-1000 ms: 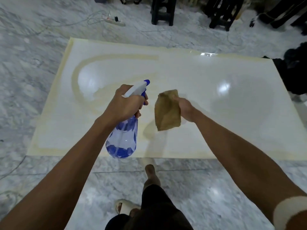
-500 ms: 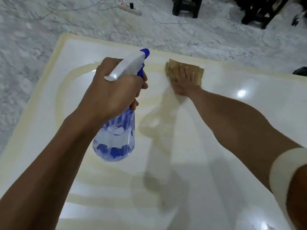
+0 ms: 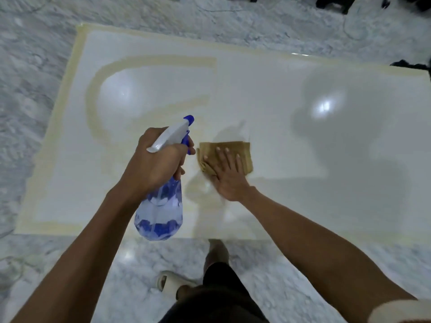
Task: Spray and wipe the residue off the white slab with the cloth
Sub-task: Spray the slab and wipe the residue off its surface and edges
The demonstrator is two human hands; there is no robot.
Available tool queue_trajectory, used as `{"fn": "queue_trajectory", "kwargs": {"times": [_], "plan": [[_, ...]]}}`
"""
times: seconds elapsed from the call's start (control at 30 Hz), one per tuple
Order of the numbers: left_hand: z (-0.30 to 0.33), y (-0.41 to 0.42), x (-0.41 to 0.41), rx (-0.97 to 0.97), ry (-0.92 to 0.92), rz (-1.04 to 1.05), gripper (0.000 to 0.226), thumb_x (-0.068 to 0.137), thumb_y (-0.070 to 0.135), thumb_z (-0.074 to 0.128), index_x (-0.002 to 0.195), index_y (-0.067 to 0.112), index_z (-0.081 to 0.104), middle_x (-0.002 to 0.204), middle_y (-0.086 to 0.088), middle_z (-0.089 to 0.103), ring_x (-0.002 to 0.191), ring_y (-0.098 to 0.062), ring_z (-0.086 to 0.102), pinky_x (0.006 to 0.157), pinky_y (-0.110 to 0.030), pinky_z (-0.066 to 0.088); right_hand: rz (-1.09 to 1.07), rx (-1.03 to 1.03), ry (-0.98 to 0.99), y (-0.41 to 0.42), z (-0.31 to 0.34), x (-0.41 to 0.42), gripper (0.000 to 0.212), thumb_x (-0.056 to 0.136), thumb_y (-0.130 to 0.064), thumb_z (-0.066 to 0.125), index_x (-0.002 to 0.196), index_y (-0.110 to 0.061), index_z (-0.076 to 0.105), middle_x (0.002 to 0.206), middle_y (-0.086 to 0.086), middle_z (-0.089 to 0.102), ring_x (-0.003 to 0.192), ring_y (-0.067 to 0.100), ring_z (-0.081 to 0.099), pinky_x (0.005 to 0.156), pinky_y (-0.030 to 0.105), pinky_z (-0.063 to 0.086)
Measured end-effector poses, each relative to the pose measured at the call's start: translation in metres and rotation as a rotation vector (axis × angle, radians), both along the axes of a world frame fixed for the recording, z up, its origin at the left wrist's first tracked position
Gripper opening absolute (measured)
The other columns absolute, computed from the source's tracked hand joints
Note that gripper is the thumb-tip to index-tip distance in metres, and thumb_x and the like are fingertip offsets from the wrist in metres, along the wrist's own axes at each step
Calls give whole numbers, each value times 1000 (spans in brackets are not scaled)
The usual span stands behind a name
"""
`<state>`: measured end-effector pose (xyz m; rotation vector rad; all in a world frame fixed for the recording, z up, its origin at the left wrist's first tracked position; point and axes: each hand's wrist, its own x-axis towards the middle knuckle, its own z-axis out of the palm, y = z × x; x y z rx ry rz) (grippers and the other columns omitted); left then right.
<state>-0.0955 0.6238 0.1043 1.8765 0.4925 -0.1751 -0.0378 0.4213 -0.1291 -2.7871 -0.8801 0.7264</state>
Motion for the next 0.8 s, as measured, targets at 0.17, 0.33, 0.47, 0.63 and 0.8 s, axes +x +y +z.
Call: {"fn": "queue_trajectory", "kwargs": {"times": [0.17,0.33,0.47,0.63,0.8], "plan": [[3,-2,-62,-52,28,-9,16,79,1,53,79,1,70,77,-7,75,33,-17,50,60,-47,61,62,76,166,-16,28,-122,62,98,-45,16,158,-30,22,167,6,9,154,29,4,121,48,-2],[10,9,-56,-48,19,-1,19,80,1,51,81,-2,69,61,2,71,35,-15,52,64,-51,61,-408,499,777,-18,106,-75,41,109,-27,36,141,-6,53,138,5,56,133,28,50,102,21,42],[17,23,-14,-1,-63,-8,22,77,7,49,81,-3,68,59,6,70,35,-12,52,61,-52,61,-735,715,708,-9,128,47,38,106,-33,43,122,-5,63,127,18,66,111,32,67,93,38,56],[10,49,61,15,-73,46,24,74,11,48,80,2,70,54,8,67,36,-11,52,61,-47,62,-592,702,403,43,146,225,31,109,-33,39,124,-15,59,123,-2,63,92,-6,64,87,18,50],[-13,71,118,42,-116,115,21,79,4,52,67,15,65,72,-1,74,38,-13,55,54,-33,60,-170,352,36,96,83,355,47,108,-36,28,149,-17,42,155,11,43,140,26,42,109,31,32]]}}
